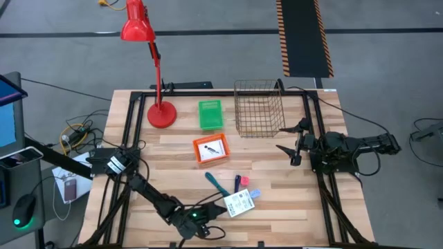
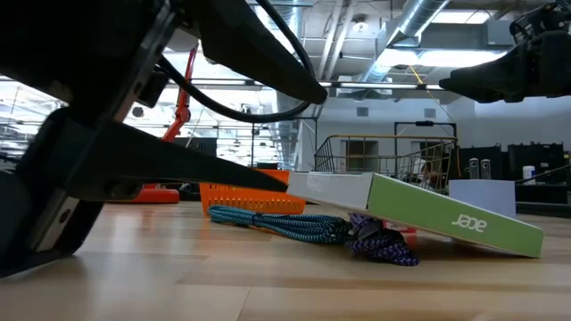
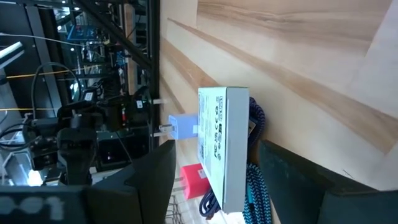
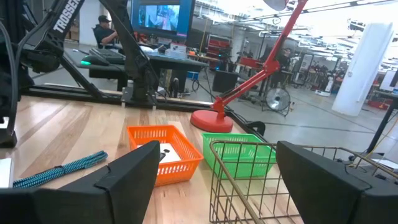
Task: Pick and place items into bin
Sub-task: Put the white box into the orange bin
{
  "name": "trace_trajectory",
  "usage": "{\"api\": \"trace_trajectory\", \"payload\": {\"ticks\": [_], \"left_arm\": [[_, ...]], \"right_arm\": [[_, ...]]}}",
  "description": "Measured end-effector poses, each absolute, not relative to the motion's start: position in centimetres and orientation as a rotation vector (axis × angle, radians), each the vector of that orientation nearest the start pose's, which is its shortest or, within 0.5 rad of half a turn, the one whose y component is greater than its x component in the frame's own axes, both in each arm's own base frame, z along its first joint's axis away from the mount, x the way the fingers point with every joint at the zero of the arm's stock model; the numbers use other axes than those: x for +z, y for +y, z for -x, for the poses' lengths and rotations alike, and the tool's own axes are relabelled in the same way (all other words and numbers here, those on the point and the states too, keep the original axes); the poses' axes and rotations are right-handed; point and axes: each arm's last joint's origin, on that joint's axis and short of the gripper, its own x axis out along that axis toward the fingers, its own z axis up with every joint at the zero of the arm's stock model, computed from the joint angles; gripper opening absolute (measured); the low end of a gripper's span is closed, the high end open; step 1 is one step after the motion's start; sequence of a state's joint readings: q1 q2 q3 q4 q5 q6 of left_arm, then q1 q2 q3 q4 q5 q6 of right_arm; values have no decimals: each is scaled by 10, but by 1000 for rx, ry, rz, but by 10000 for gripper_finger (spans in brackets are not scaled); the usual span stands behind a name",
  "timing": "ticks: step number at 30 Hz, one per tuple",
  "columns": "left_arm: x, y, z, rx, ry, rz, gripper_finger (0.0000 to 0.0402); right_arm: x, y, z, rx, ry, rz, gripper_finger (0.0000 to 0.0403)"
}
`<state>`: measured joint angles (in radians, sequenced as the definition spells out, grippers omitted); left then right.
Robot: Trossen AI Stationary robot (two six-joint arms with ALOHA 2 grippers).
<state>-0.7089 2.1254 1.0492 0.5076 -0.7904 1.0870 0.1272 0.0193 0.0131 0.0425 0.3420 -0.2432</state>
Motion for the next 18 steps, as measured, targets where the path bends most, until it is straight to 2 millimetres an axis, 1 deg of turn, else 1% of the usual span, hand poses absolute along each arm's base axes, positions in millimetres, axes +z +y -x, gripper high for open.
{"api": "trace_trajectory", "payload": {"ticks": [7, 18], "left_arm": [[93, -241, -323, -150, 443, -1453, 217], [93, -241, -322, -150, 448, -1427, 217]], "right_arm": [[171, 3, -97, -218, -9, 234, 317], [171, 3, -97, -218, -9, 234, 317]]}}
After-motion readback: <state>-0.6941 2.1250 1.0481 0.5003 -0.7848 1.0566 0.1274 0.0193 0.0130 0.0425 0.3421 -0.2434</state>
